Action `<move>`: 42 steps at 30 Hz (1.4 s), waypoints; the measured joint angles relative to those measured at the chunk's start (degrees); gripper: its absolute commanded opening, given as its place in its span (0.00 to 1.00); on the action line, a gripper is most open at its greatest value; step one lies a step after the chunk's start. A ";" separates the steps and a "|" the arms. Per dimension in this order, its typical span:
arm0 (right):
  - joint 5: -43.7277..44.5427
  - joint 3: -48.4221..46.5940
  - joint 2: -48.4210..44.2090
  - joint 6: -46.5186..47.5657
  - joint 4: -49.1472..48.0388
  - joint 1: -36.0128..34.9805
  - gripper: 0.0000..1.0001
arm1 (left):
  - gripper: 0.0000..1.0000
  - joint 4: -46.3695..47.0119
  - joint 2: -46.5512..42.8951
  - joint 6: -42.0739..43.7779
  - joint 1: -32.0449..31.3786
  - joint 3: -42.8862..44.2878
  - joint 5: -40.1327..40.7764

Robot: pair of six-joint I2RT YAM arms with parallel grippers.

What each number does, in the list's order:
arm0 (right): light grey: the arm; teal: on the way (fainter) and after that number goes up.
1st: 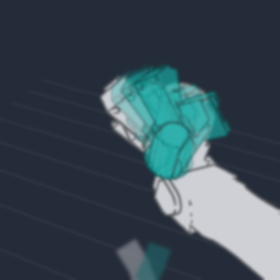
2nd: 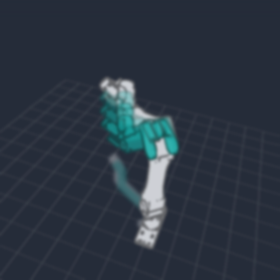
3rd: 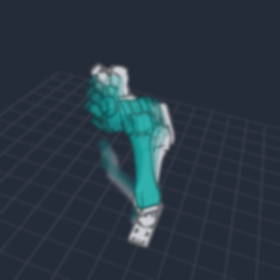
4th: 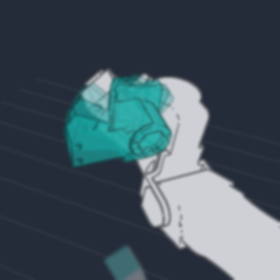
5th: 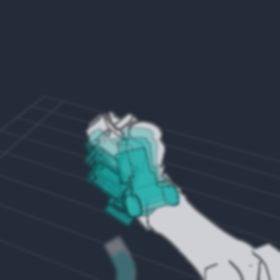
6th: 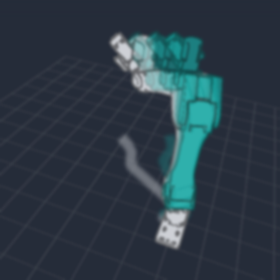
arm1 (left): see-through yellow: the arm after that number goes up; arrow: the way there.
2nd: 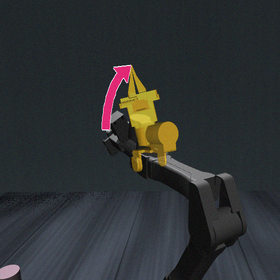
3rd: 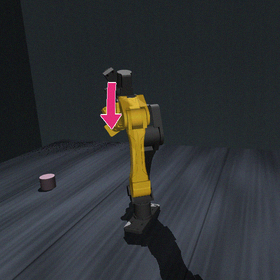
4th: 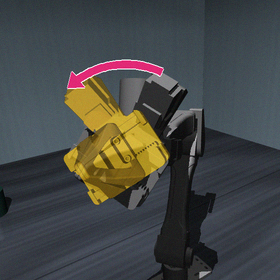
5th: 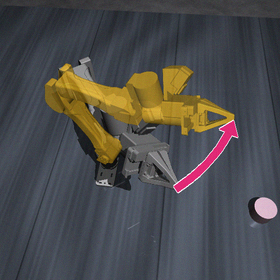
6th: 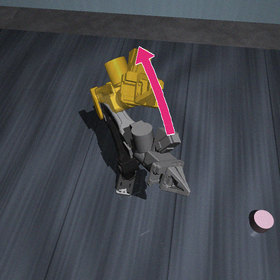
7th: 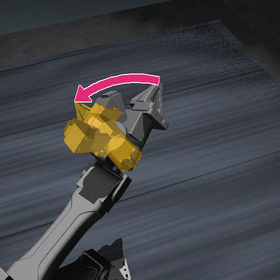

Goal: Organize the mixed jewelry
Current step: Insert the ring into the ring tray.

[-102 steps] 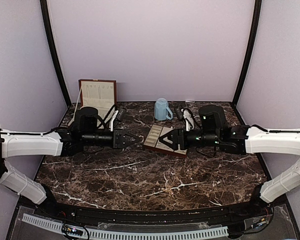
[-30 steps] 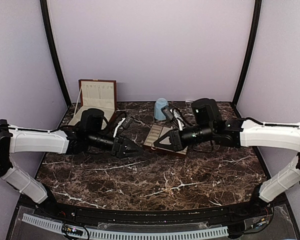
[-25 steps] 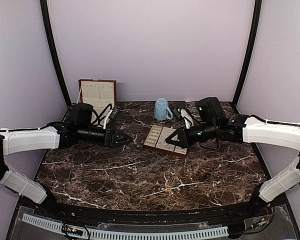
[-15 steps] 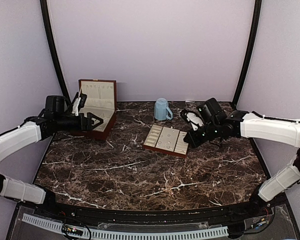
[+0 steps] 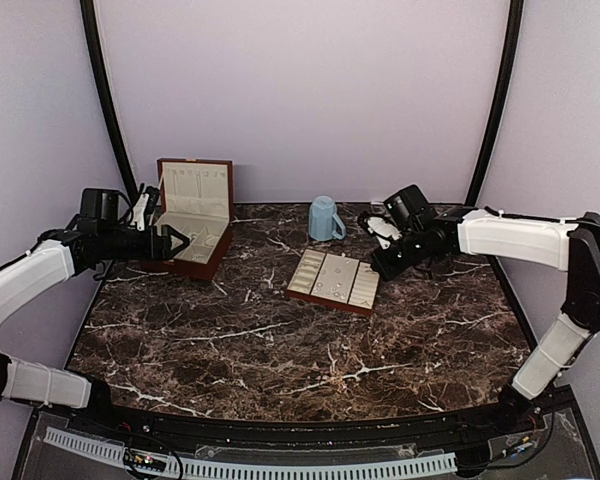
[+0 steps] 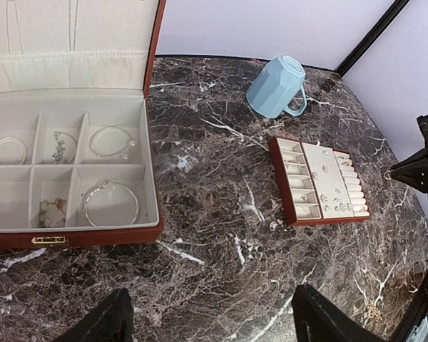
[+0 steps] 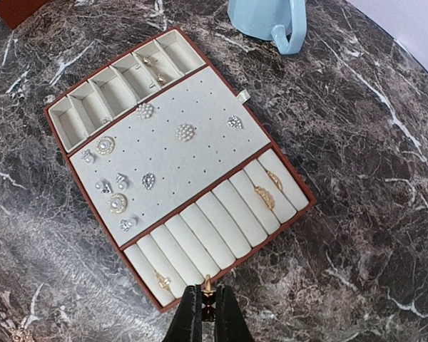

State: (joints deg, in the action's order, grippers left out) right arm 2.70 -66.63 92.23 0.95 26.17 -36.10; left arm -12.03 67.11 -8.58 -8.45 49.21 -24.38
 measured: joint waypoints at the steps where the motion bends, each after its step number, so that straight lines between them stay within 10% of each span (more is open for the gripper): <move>1: -0.35 -0.61 0.92 0.68 -0.02 0.28 0.00 | 0.80 -0.17 -0.13 0.09 0.00 0.00 0.11; 42: -5.42 -8.87 16.83 15.08 -0.94 4.87 0.00 | 0.80 -1.18 2.78 1.31 2.71 0.15 0.13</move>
State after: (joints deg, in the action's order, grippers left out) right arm -2.72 -75.50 109.06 16.03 25.23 -31.22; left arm -13.21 69.89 -7.27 -5.74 49.36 -24.25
